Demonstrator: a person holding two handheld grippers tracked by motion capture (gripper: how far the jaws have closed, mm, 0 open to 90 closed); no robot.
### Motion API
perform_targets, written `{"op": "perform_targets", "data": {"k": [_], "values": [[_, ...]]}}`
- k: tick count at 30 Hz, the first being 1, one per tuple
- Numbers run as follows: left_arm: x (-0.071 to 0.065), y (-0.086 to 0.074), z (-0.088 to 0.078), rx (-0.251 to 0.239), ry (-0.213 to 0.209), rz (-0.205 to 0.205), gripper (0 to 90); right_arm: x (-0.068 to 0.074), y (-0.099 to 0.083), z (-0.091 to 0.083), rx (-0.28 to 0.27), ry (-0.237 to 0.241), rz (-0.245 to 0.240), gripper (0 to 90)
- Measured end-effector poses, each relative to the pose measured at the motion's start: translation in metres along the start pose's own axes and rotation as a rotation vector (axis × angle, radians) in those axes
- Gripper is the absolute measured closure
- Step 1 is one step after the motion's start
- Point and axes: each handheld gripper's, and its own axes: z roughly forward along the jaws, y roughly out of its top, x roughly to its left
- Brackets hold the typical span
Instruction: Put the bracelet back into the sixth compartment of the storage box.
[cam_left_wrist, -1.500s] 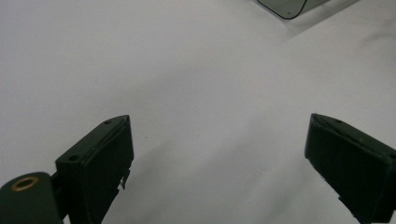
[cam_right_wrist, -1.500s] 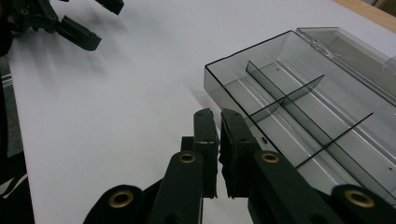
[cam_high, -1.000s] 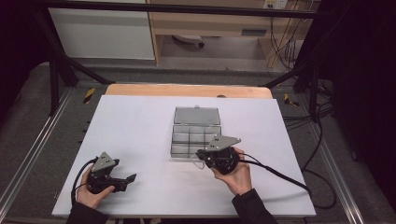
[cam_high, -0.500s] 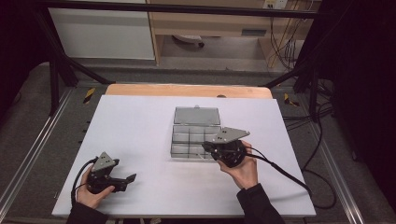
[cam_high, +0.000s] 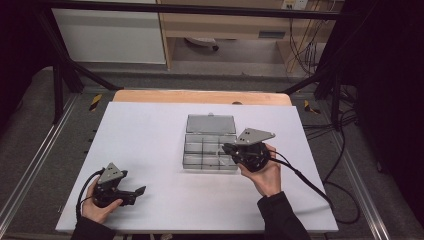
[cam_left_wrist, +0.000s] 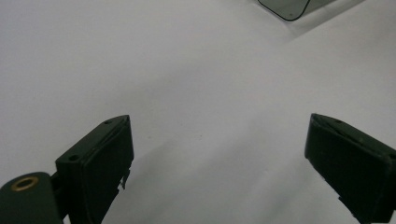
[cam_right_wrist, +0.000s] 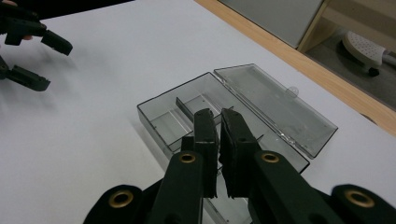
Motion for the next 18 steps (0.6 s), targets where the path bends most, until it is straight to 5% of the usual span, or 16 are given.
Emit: {"op": "perform_targets", "data": {"k": [18], "values": [[0.0, 0.0, 0.0, -0.002, 0.0, -0.001, 7.9, -0.02, 0.004, 0.007, 0.024, -0.053, 0.021, 85.6]]}}
